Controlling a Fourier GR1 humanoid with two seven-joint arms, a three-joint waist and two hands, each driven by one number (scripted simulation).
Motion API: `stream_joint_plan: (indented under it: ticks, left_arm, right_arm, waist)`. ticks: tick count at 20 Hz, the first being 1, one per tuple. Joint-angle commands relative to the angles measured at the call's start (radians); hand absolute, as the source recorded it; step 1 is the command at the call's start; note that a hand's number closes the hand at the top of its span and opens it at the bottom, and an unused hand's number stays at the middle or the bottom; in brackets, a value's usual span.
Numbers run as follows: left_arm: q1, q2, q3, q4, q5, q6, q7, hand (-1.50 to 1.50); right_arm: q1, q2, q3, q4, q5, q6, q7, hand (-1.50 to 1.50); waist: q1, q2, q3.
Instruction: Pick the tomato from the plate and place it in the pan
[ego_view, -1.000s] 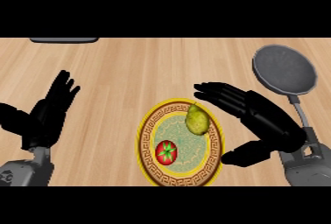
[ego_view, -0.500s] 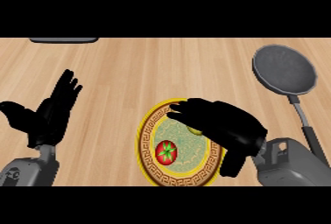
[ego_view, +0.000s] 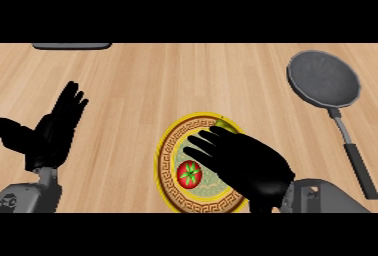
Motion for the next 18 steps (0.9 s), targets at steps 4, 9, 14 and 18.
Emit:
stream_joint_plan:
  ticks: [4,9,14,18]
  left_arm:
    - [0.021,0.006,0.031,-0.076,0.007,-0.025,0.033,0.0]
    - [-0.027,-0.041,0.035,-0.005,-0.032,-0.023,0.035,0.0]
    - [-0.05,-0.038,0.056,0.029,-0.049,-0.051,0.029,0.0]
    - [0.011,-0.052,0.039,-0.058,-0.057,-0.057,0.064,0.0]
  right_arm:
    - [0.042,0.149,0.127,-0.05,0.191,0.008,0.159,-1.5]
    - [0.091,0.214,0.097,-0.107,0.213,0.07,0.141,-1.5]
    - [0.041,0.248,0.07,0.056,0.29,0.072,0.081,-1.5]
    - [0.051,0.251,0.032,0.098,0.332,0.066,0.059,-1.5]
  waist:
    - [0.006,-0.001,0.0]
    - [0.0,0.001,0.0]
    - [0.003,0.002,0.0]
    - [0.004,0.001,0.001]
